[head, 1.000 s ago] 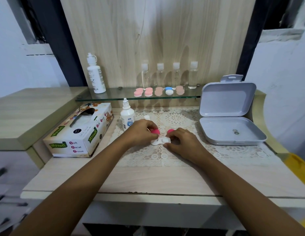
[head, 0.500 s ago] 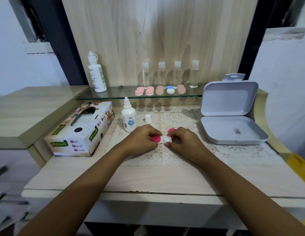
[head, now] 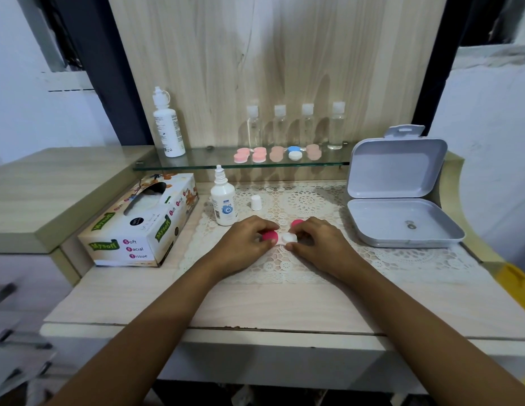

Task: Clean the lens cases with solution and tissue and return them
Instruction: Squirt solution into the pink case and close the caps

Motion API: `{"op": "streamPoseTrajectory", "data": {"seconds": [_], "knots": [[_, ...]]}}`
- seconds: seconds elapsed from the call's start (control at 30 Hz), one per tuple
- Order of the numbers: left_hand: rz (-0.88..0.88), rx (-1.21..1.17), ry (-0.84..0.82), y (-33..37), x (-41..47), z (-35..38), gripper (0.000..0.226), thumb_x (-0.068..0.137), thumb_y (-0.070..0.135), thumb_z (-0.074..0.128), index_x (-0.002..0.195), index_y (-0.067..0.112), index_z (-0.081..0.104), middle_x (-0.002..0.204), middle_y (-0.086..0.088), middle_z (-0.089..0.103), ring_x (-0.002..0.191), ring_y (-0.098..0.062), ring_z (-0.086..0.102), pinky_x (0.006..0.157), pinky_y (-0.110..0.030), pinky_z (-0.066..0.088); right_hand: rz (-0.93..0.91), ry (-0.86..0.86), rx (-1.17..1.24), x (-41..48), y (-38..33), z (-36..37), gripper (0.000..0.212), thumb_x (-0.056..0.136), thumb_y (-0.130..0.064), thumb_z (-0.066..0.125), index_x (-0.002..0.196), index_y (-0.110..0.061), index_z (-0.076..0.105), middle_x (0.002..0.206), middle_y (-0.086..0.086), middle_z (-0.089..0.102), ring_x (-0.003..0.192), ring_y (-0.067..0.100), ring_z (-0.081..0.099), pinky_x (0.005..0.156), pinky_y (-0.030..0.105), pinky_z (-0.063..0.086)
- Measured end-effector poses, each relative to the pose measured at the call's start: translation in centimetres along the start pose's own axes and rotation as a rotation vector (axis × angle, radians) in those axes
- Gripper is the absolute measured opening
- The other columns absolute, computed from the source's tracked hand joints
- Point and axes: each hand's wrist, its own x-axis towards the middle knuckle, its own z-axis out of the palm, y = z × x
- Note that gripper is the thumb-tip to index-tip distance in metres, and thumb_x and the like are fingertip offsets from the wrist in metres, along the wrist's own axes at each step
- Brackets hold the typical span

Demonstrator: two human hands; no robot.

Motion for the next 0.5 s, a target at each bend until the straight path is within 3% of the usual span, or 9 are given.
{"op": "streamPoseTrajectory", "data": {"seconds": [0.13,0.23,0.33,0.5], "knots": [[-0.008,-0.071,0.013,-0.13,-0.38,0.13,0.034,0.088,0.014,0.061,0.122,0.017,0.06,0.119,0.006,0.06,0.107,-0.004,0.054,0.082,0.003,0.035,0.009,0.008,0.001,0.01,0.0,0.09,0.024,0.081,-0.035,0.067,0.101,-0.021,0.065,0.094,-0.005,0.057,0.1,0.018,0.052,0.091,0.041,0.041],[-0.034,-0.056,0.072,-0.2,-0.57,0.35,0.043,0.083,0.022,0.069,0.124,0.016,0.057,0.115,0.004,0.058,0.105,-0.005,0.054,0.084,-0.007,0.037,0.002,0.006,-0.012,0.02,0.02,0.12,0.024,0.082,-0.035,0.066,0.101,-0.021,0.065,0.09,-0.009,0.052,0.099,0.018,0.051,0.091,0.04,0.041],[-0.036,-0.016,0.111,-0.28,-0.5,0.32,0.039,0.082,0.026,0.07,0.118,0.014,0.061,0.108,0.001,0.061,0.1,-0.009,0.056,0.085,-0.015,0.04,-0.003,0.001,-0.022,0.07,0.05,0.11,0.025,0.082,-0.036,0.065,0.102,-0.021,0.064,0.091,-0.01,0.052,0.099,0.017,0.051,0.091,0.039,0.04],[0.025,0.005,0.092,-0.33,-0.66,0.16,0.028,0.087,0.02,0.065,0.114,0.014,0.063,0.11,0.0,0.065,0.098,-0.006,0.057,0.078,0.001,0.036,-0.007,-0.007,-0.038,0.03,0.22,0.16,0.025,0.083,-0.037,0.064,0.103,-0.022,0.063,0.091,-0.01,0.051,0.098,0.016,0.049,0.09,0.038,0.04]]}}
